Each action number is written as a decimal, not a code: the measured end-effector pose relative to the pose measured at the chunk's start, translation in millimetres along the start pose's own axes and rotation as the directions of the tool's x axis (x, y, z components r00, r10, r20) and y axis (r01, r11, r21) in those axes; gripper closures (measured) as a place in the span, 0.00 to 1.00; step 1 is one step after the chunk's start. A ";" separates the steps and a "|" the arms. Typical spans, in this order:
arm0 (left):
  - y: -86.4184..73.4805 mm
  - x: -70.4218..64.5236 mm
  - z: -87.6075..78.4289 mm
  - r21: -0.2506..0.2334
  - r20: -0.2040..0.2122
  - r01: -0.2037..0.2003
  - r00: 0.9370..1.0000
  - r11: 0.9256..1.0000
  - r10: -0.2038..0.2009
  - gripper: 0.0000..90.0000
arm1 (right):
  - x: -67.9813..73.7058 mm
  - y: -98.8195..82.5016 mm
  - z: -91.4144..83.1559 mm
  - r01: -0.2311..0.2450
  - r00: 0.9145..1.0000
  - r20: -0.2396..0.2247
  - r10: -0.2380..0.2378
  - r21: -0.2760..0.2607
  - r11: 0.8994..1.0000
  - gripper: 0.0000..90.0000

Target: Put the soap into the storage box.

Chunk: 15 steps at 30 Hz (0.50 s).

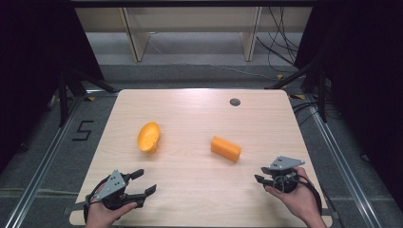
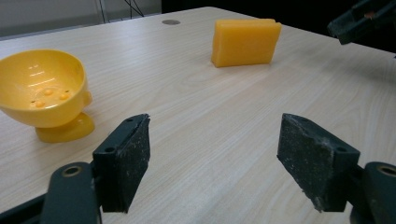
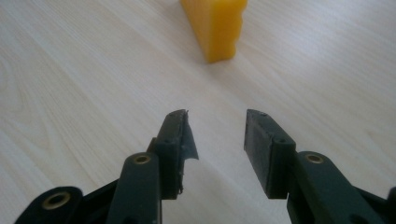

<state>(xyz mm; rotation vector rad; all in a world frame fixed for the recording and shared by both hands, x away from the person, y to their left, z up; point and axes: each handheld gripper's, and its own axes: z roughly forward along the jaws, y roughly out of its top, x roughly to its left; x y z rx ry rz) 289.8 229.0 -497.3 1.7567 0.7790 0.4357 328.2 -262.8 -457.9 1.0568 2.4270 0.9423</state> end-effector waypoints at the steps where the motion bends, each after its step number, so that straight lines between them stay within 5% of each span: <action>1: 0.2 0.2 -0.3 0.000 0.002 -0.011 1.000 1.000 0.011 0.27 | -0.1 3.2 0.3 0.008 1.000 -0.004 -0.008 0.001 1.000 0.64; 3: 0.4 1.0 -1.5 0.006 0.006 -0.029 1.000 1.000 0.029 0.27 | -0.7 13.7 3.2 0.052 0.998 -0.026 -0.051 0.037 0.998 0.56; 5: -0.9 -1.2 -2.4 0.006 -0.005 0.007 1.000 1.000 -0.007 0.26 | -0.4 23.5 7.6 0.090 0.996 -0.013 -0.089 0.047 0.995 0.54; 11: -0.7 1.6 -3.1 -0.001 0.003 -0.016 1.000 1.000 0.016 0.26 | -2.5 47.2 33.2 0.120 0.991 -0.068 -0.116 0.073 0.990 0.41; 15: -1.6 -0.1 -3.0 -0.001 -0.001 0.014 1.000 1.000 -0.014 0.26 | -1.9 57.1 45.9 0.147 0.986 -0.093 -0.139 0.085 0.985 0.37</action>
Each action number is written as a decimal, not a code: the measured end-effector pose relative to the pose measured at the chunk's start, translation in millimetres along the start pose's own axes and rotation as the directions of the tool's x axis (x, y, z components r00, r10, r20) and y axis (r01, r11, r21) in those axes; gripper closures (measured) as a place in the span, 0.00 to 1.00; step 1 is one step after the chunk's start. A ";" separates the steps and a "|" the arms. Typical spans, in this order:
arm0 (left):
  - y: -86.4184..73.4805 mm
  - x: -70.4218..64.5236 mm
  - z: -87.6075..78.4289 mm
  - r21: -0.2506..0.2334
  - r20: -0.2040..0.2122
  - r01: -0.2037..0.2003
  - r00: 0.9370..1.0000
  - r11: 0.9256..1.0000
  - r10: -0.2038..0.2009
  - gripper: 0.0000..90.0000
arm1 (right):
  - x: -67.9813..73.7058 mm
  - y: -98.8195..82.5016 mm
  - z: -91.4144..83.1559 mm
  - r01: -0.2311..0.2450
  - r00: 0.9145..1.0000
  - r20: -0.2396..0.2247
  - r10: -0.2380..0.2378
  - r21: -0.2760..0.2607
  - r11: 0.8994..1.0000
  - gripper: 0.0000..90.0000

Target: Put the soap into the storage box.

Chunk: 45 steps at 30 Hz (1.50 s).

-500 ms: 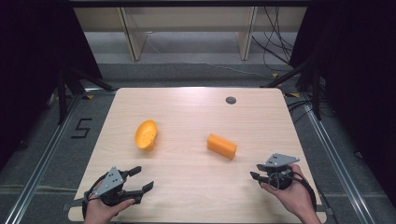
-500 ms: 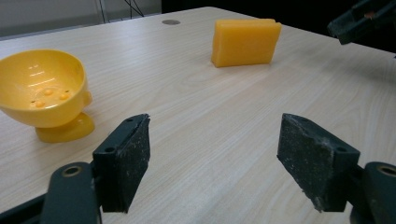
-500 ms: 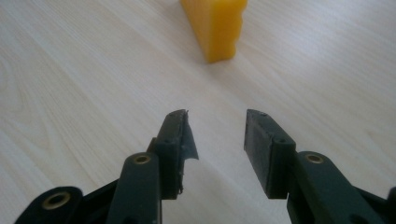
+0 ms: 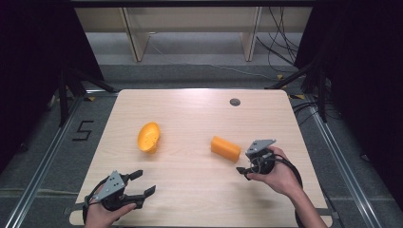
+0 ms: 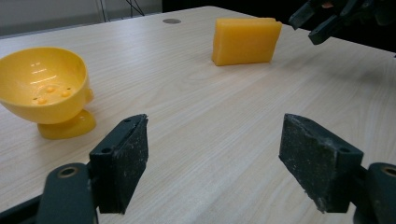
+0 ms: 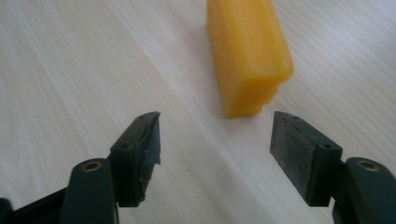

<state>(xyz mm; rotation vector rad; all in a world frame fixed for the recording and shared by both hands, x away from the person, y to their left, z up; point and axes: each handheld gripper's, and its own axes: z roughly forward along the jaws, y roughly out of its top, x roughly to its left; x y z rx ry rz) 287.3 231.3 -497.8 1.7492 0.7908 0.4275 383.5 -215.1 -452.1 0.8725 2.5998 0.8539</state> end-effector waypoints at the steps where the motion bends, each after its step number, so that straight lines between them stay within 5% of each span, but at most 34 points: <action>1: 0.6 1.4 0.0 0.002 0.005 -0.027 1.000 1.000 0.027 0.26 | -0.1 1.9 4.0 -0.003 1.000 -0.001 0.003 -0.009 1.000 0.36; 5: 0.9 0.1 0.0 0.007 -0.003 -0.020 1.000 1.000 0.020 0.26 | -5.4 11.5 13.7 -0.002 1.000 0.027 0.003 -0.010 1.000 0.34; 13: 0.7 0.0 0.0 0.008 -0.001 -0.019 1.000 1.000 0.019 0.25 | -22.8 25.7 34.7 -0.039 0.999 -0.003 0.039 0.010 0.999 0.34; 21: 0.6 0.0 0.5 0.014 0.003 -0.022 1.000 1.000 0.022 0.25 | -27.8 34.8 57.5 -0.027 0.999 -0.040 0.026 -0.011 1.000 0.44; 25: 0.7 0.0 -0.1 0.006 -0.004 -0.019 1.000 1.000 0.019 0.25 | -29.6 35.2 65.7 -0.058 0.998 -0.027 0.058 -0.006 0.998 0.51; 28: 0.6 1.0 -0.1 0.012 -0.006 -0.015 1.000 1.000 0.015 0.25 | -32.0 33.1 71.2 -0.005 0.998 -0.060 0.002 -0.043 0.999 0.58; 31: 0.4 0.4 1.1 0.004 0.002 -0.015 1.000 1.000 0.015 0.25 | -29.0 30.8 75.0 -0.006 0.997 -0.074 0.001 -0.063 0.998 0.67; 32: 0.7 -0.1 0.6 0.013 -0.004 -0.021 1.000 1.000 0.021 0.25 | -31.2 31.4 75.2 0.053 0.994 -0.089 -0.060 -0.072 0.996 0.68; 33: 0.6 0.2 0.6 0.014 0.000 -0.025 1.000 1.000 0.025 0.25 | -29.0 31.6 73.3 0.021 0.996 -0.081 -0.025 -0.050 0.999 0.68; 37: 0.3 0.2 0.6 0.016 -0.002 -0.017 1.000 1.000 0.017 0.25 | -25.3 32.8 72.9 0.056 0.996 -0.065 -0.059 -0.045 0.997 0.68; 42: -0.1 1.0 1.7 0.011 0.015 -0.021 1.000 1.000 0.021 0.25 | -22.2 34.4 67.1 0.101 0.986 -0.127 -0.106 -0.043 0.994 0.69; 45: -0.5 0.0 1.9 0.026 0.024 -0.029 0.999 0.999 0.029 0.25 | -15.9 36.9 54.6 0.146 0.972 -0.172 -0.159 -0.084 0.986 0.69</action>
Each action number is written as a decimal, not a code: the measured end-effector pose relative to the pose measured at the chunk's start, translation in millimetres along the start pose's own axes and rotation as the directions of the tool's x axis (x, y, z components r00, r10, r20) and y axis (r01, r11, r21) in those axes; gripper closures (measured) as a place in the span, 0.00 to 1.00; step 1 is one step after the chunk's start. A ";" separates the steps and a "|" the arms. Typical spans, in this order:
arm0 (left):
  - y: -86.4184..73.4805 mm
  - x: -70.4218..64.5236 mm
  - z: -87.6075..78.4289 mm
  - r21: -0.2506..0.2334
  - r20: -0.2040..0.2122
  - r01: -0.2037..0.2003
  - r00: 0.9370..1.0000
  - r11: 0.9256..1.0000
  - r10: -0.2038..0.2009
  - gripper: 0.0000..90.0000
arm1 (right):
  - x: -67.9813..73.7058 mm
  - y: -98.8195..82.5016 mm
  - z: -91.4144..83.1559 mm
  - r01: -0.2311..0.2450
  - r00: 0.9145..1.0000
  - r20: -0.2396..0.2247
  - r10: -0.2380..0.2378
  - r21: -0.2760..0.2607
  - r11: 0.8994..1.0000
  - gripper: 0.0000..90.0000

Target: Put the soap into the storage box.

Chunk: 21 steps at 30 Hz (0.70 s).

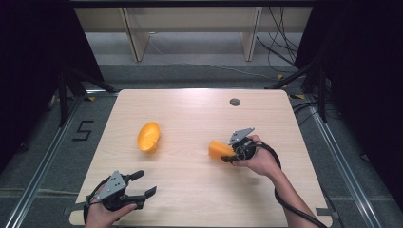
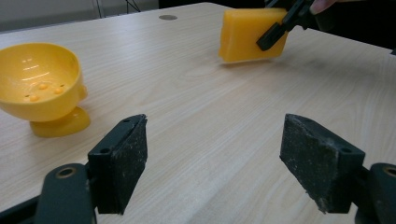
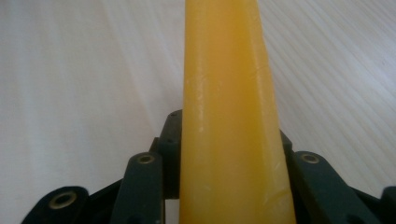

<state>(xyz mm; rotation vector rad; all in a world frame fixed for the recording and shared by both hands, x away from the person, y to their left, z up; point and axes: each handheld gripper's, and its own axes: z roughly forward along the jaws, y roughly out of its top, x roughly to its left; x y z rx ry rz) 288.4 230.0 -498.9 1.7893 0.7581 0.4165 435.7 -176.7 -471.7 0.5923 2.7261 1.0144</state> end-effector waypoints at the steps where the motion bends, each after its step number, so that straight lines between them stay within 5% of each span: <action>1: -0.6 -0.6 1.2 0.002 0.018 0.008 1.000 1.000 -0.008 0.25 | 5.3 1.9 -5.0 -0.004 1.000 -0.014 0.004 -0.007 1.000 0.69; 5: 2.5 -4.0 7.5 0.024 0.095 0.006 0.995 1.000 -0.008 0.27 | 28.8 9.4 -24.3 0.088 0.990 -0.110 -0.091 -0.034 0.996 0.69; 8: 11.6 -8.7 14.0 0.028 0.200 -0.057 0.978 0.998 0.050 0.28 | 50.1 11.3 -35.0 0.156 0.968 -0.194 -0.161 -0.042 0.987 0.69; 9: 14.6 -13.2 15.9 0.031 0.220 -0.053 0.975 0.998 0.045 0.28 | 56.0 12.1 -35.6 0.198 0.955 -0.214 -0.205 -0.056 0.979 0.69; 11: 22.3 -19.6 21.7 0.014 0.263 -0.095 0.961 0.995 0.088 0.27 | 69.2 12.4 -38.0 0.220 0.944 -0.244 -0.224 -0.041 0.975 0.69; 12: 22.3 -19.6 21.7 0.014 0.263 -0.095 0.961 0.995 0.088 0.27 | 74.7 12.9 -38.1 0.238 0.936 -0.256 -0.240 -0.039 0.971 0.69; 15: 35.5 -31.7 33.3 0.010 0.351 -0.181 0.921 0.983 0.166 0.26 | 85.5 15.6 -36.9 0.275 0.918 -0.283 -0.278 -0.052 0.960 0.69; 18: 43.2 -38.8 42.3 -0.003 0.375 -0.232 0.902 0.973 0.216 0.24 | 92.4 18.8 -35.6 0.278 0.907 -0.311 -0.285 -0.066 0.958 0.69; 20: 46.5 -43.4 49.6 -0.017 0.407 -0.212 0.891 0.977 0.200 0.24 | 94.6 21.1 -33.8 0.293 0.905 -0.304 -0.297 -0.060 0.954 0.69; 21: 48.4 -44.3 51.1 -0.012 0.410 -0.228 0.887 0.973 0.213 0.25 | 95.4 22.6 -31.8 0.306 0.903 -0.297 -0.309 -0.059 0.950 0.69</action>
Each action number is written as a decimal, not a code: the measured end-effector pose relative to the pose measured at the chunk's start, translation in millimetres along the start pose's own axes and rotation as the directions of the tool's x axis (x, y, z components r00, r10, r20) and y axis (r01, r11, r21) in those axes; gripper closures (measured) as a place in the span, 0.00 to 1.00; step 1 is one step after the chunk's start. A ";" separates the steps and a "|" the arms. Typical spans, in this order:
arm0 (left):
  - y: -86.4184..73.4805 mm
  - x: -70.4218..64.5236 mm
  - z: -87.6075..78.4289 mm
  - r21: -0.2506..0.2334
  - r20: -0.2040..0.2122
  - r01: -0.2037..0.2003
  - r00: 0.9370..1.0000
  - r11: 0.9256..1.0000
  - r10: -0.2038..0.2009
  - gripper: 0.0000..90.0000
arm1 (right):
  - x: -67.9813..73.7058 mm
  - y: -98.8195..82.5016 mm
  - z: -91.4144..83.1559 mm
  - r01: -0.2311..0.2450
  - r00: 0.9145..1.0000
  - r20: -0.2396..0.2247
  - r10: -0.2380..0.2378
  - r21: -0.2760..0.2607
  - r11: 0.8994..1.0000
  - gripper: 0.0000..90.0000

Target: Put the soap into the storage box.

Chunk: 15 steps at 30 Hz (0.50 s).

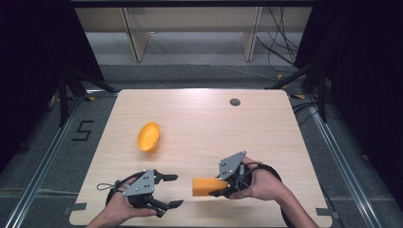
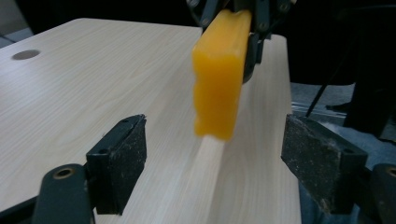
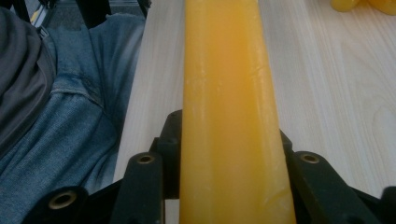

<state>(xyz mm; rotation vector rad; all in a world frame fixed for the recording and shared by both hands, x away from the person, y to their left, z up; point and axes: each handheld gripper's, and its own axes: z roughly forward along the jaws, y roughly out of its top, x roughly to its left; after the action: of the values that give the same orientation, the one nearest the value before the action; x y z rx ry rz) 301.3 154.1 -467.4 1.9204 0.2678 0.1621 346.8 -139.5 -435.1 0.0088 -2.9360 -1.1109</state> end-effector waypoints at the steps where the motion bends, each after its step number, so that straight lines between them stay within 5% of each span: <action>1: 2.5 -0.8 5.2 -0.013 0.025 -0.004 1.000 1.000 0.004 0.25 | 0.8 0.9 1.0 -0.007 1.000 -0.019 0.007 0.000 1.000 0.69; 10: 5.5 -0.5 29.8 0.005 0.097 -0.034 0.995 0.999 0.033 0.35 | 4.0 7.0 9.5 -0.001 1.000 -0.023 0.002 0.043 0.999 0.69; 15: 1.6 -0.3 35.4 -0.002 0.129 0.012 0.992 1.000 -0.012 0.45 | 6.1 9.4 13.3 0.007 0.999 -0.048 -0.005 0.035 0.999 0.69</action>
<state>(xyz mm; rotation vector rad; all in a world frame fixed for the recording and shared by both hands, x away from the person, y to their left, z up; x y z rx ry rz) 309.8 121.5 -478.5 1.9169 0.1924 0.0300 340.6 -123.7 -438.8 0.0430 -2.9151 -1.0441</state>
